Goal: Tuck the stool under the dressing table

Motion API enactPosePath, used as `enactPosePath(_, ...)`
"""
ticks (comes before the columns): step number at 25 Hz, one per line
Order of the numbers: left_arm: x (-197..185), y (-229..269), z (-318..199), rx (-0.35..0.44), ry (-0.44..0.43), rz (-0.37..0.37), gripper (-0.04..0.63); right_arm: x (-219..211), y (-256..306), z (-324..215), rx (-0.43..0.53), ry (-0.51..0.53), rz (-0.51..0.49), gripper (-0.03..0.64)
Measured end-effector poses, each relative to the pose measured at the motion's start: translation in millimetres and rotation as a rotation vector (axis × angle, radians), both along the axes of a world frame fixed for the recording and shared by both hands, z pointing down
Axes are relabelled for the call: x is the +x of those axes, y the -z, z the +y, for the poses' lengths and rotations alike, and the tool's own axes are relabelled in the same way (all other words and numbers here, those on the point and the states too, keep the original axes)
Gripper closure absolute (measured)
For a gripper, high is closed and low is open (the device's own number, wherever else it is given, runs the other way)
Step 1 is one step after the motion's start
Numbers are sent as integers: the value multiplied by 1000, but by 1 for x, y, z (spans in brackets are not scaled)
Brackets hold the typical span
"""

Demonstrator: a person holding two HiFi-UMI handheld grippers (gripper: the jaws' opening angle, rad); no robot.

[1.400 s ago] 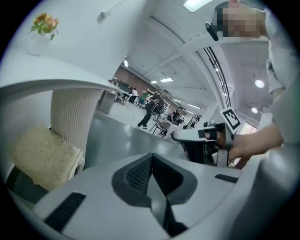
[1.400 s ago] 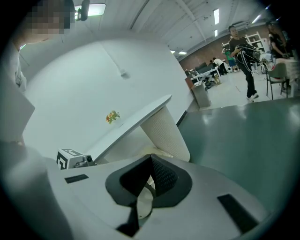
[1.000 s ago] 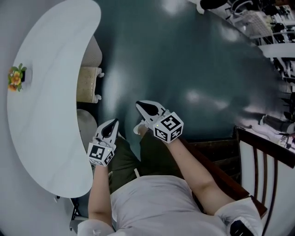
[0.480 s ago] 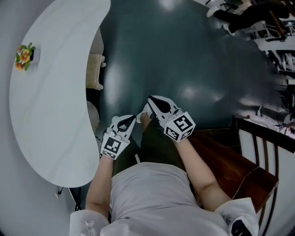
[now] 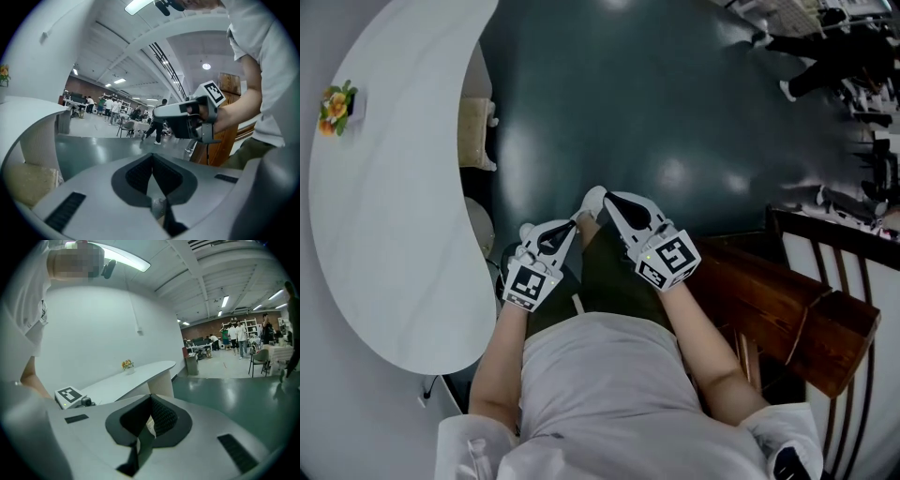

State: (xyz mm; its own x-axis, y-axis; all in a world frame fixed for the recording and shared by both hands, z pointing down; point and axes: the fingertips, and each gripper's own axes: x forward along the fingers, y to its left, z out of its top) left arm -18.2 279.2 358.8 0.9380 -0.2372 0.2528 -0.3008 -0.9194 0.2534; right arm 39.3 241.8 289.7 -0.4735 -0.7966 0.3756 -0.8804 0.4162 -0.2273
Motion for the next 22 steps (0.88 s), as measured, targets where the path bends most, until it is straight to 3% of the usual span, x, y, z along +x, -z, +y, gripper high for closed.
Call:
enactPosePath(11,15,-57,-14,13,-31,-42,592,13,-43,34,-41,-83,93,611)
enactPosePath(18,30,-101,-26,-26,-41,-72,592,27,-88,35,-104,-138,88,611)
enactPosePath(22,49,-99,-25,-35,-67,-59,592,40,-89,33,-112,-171,75,611)
